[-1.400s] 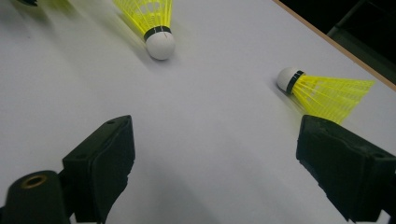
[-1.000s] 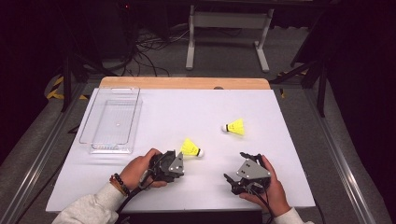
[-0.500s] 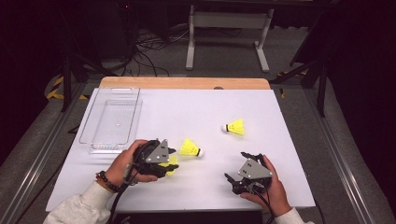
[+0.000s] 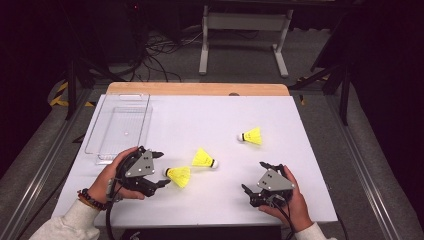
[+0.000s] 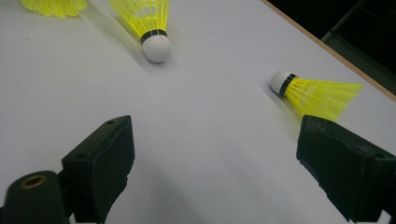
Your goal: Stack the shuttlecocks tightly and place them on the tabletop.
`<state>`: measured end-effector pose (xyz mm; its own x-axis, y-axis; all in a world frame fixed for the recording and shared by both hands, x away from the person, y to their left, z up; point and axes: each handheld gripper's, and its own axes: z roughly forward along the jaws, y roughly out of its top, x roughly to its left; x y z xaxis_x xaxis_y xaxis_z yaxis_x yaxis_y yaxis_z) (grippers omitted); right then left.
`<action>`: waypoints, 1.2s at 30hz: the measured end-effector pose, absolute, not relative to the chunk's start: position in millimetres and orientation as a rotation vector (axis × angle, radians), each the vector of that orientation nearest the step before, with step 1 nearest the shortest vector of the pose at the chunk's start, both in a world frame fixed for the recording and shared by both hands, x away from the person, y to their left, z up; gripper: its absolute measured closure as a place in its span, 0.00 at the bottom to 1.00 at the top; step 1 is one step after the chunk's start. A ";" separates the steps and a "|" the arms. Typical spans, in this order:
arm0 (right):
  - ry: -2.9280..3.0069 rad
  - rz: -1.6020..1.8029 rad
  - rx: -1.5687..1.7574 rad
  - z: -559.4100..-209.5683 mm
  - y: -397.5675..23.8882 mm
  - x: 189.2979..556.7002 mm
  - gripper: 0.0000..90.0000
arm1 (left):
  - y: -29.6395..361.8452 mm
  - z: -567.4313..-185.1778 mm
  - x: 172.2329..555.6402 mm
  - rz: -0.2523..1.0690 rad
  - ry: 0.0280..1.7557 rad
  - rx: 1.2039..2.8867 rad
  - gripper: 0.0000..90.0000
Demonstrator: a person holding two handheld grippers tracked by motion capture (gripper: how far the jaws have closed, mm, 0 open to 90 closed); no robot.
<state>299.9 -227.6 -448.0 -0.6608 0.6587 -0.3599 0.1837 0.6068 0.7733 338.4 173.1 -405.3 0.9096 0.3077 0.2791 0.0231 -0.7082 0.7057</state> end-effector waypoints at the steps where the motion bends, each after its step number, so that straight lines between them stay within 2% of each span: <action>1: 2.189 0.956 0.661 -448.0 -227.6 299.9 0.14 | 175.0 -406.2 336.6 0.501 0.241 2.311 0.21; 23: 2.178 0.990 0.693 -448.8 -226.8 300.8 0.14 | 222.0 -419.3 312.8 0.594 0.304 2.168 0.18; 27: 2.184 0.987 0.697 -449.8 -225.3 301.4 0.14 | 239.1 -423.4 306.0 0.615 0.359 2.111 0.17; 36: 2.191 1.010 0.715 -450.4 -224.3 302.6 0.14 | 261.4 -439.6 292.8 0.579 0.453 2.035 0.13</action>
